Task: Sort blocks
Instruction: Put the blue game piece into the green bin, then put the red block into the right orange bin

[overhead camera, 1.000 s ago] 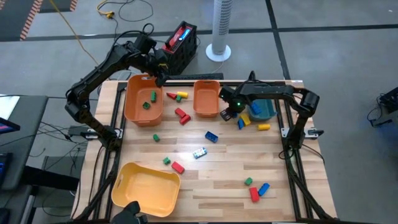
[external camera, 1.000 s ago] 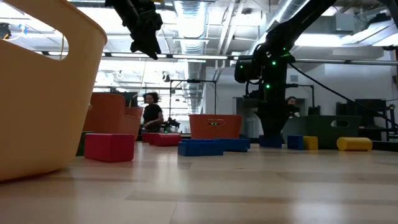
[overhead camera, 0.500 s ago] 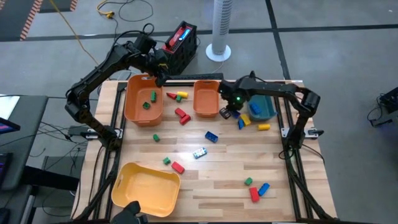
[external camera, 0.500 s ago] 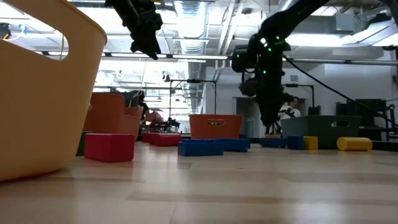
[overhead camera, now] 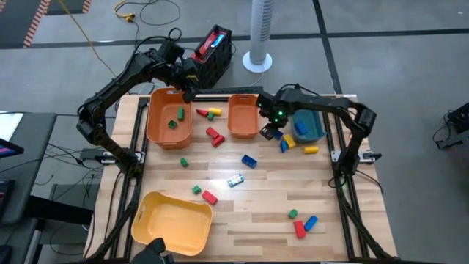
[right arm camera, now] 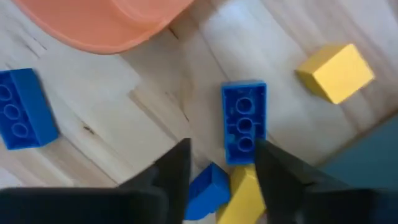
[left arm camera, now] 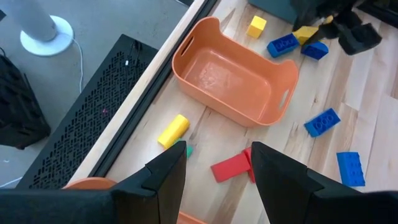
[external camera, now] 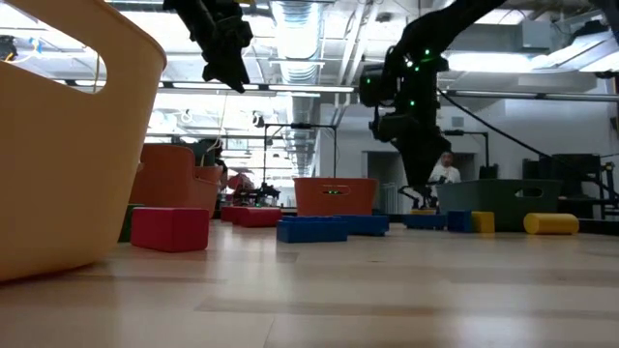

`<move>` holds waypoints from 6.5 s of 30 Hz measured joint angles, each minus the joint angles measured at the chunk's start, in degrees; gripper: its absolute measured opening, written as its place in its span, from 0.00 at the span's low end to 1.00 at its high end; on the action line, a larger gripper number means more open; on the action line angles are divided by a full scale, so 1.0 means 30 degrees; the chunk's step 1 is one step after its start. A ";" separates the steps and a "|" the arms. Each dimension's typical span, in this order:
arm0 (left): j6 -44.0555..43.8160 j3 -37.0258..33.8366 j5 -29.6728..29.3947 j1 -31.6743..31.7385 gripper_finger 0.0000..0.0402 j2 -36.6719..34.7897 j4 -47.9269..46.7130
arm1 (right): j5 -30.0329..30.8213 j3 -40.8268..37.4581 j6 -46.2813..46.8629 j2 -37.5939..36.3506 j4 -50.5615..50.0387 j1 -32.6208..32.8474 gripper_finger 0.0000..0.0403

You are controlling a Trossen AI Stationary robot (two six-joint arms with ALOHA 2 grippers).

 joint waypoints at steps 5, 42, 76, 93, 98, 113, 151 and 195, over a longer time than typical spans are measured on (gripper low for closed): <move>-0.0022 0.0000 -0.0003 0.0000 0.43 0.0000 -0.0100 | 0.0653 0.0007 -0.0452 0.0985 0.0686 -0.0006 0.68; 0.0582 0.0000 -0.0043 0.0007 0.43 -0.0036 -0.0397 | 0.0625 -0.2231 -0.0999 -0.0819 0.1290 -0.0515 0.29; 0.0446 0.0000 -0.1900 0.0007 0.43 -0.0036 0.1659 | 0.0508 -0.6513 -0.0801 -0.6639 0.0295 -0.6850 0.51; 0.0452 0.0000 -0.1902 0.0006 0.43 -0.0036 0.1652 | -0.0900 -0.6222 -0.1022 -0.9836 0.4169 -0.5199 0.62; 0.0452 0.0000 -0.1905 0.0005 0.43 -0.0036 0.1652 | -0.0913 -0.6193 -0.0328 -1.1596 0.4707 -0.2861 0.62; 0.1006 0.0000 -0.2381 0.0000 0.43 -0.0036 0.2081 | -0.0985 -0.6211 -0.0641 -1.1607 0.5128 -0.0258 0.62; -0.4510 -0.0036 0.1416 -0.2881 0.43 0.2935 0.1668 | -0.0183 -0.9857 0.1018 -1.6622 0.3052 0.3245 0.62; -0.8210 -0.4712 -0.3211 -0.8330 0.57 0.7401 0.3253 | 0.0166 -0.9908 -0.0131 -1.8346 0.3968 0.2798 0.62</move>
